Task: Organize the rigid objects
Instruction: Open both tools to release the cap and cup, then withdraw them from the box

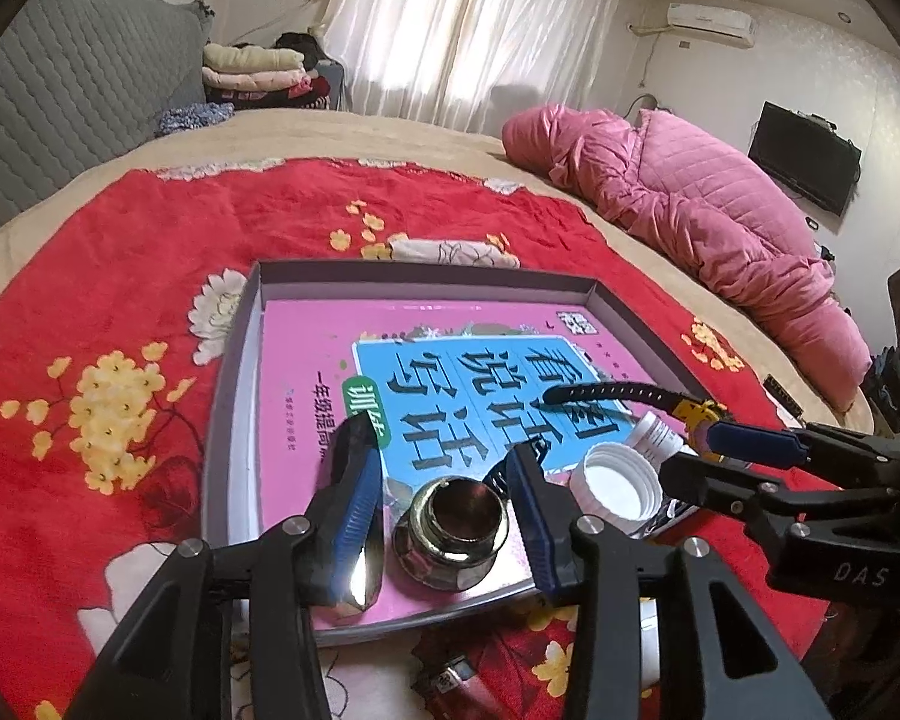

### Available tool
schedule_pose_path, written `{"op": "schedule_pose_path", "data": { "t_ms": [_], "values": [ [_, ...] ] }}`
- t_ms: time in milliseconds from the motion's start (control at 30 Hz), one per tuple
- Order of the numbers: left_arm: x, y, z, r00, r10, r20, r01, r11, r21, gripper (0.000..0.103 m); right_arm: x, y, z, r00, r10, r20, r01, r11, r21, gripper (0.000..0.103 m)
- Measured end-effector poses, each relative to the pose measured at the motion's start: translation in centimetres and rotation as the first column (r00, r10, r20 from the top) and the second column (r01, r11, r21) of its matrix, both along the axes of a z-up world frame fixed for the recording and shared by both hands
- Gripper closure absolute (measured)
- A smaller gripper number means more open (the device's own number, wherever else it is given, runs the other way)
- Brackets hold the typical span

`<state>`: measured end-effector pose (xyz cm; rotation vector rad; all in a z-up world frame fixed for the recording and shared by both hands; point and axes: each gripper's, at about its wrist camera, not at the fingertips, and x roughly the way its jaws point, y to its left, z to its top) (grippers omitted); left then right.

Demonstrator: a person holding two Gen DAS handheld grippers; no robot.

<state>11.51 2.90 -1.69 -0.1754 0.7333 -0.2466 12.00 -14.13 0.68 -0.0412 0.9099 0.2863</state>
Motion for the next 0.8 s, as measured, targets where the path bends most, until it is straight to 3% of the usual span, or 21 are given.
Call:
{"op": "schedule_pose_path", "data": {
  "t_ms": [167,300,400,800],
  "values": [
    [-0.8,0.5,0.9,1.000,0.015,0.026,-0.015,1.000,0.003,0.050,-0.5,-0.1,0.6,1.000,-0.007,0.013,0.008,1.000,-0.010,0.041],
    [-1.4,0.5,1.5,0.999,0.020,0.030,-0.021,1.000,0.017,0.049,-0.8,-0.3,1.3,1.000,-0.010,0.025,0.010,1.000,-0.005,0.040],
    [-2.1,0.2,2.0,0.999,0.021,0.034,-0.022,0.999,0.041,0.049,-1.2,-0.4,1.8,0.999,-0.009,0.039,0.009,1.000,-0.007,0.031],
    [-4.9,-0.7,3.5,0.999,0.031,0.027,-0.033,0.997,0.068,0.049,-3.2,-0.8,2.6,0.998,0.001,0.061,-0.002,1.000,0.027,0.029]
  ]
}}
